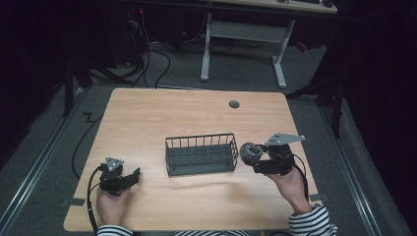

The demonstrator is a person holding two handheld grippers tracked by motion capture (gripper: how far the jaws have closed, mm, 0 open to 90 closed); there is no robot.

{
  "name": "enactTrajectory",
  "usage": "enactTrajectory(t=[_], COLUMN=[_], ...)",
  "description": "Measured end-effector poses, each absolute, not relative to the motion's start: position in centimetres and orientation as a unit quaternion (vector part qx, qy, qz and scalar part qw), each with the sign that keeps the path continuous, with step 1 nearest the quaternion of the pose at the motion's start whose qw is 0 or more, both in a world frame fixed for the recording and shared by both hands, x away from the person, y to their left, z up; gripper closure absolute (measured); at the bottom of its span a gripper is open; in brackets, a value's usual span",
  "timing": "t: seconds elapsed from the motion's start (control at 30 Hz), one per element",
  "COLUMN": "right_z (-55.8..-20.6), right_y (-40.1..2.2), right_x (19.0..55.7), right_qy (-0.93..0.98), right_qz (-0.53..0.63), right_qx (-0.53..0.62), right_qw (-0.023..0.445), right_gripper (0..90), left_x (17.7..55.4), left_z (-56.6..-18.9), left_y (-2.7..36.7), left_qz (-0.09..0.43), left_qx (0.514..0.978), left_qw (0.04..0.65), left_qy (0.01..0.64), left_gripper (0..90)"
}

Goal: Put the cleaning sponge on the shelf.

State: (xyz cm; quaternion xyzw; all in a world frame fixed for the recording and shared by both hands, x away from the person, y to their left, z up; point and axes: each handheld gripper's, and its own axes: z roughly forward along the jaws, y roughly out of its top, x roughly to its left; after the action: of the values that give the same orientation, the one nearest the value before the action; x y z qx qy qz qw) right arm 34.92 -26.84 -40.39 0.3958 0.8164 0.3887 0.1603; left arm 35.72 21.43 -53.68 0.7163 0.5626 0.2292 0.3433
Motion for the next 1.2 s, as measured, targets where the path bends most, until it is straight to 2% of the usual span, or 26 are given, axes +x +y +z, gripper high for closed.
enactTrajectory(t=[0.33, 0.4, 0.53, 0.67, 0.93, 1.2], right_z=[-38.7, -38.7, -38.9, -39.3, -40.8, -42.2], right_y=[-23.7, -22.9, -21.5, -20.0, -17.9, -18.0], right_x=[36.9, 37.1, 37.9, 38.6, 40.2, 41.7], right_qy=[0.834, 0.841, 0.849, 0.859, 0.874, 0.871], right_qz=[0.376, 0.363, 0.355, 0.331, 0.303, 0.295], right_qx=[0.365, 0.355, 0.346, 0.335, 0.336, 0.371], right_qw=[0.174, 0.189, 0.183, 0.198, 0.177, 0.128], right_gripper=[30.6, 30.5, 30.5, 30.4, 30.0, 23.8], left_x=[35.7, 35.7, 35.7, 35.7, 35.7, 35.7], left_z=[-53.7, -53.7, -53.7, -53.7, -53.7, -53.7], left_y=[21.5, 21.5, 21.5, 21.5, 21.5, 21.5], left_qz=[0.227, 0.227, 0.227, 0.227, 0.226, 0.225], left_qx=[0.716, 0.716, 0.717, 0.717, 0.717, 0.717], left_qw=[0.344, 0.344, 0.344, 0.345, 0.345, 0.346], left_qy=[0.563, 0.563, 0.563, 0.562, 0.562, 0.562], left_gripper=[29.1, 29.0, 28.9, 28.8, 28.6, 28.3])
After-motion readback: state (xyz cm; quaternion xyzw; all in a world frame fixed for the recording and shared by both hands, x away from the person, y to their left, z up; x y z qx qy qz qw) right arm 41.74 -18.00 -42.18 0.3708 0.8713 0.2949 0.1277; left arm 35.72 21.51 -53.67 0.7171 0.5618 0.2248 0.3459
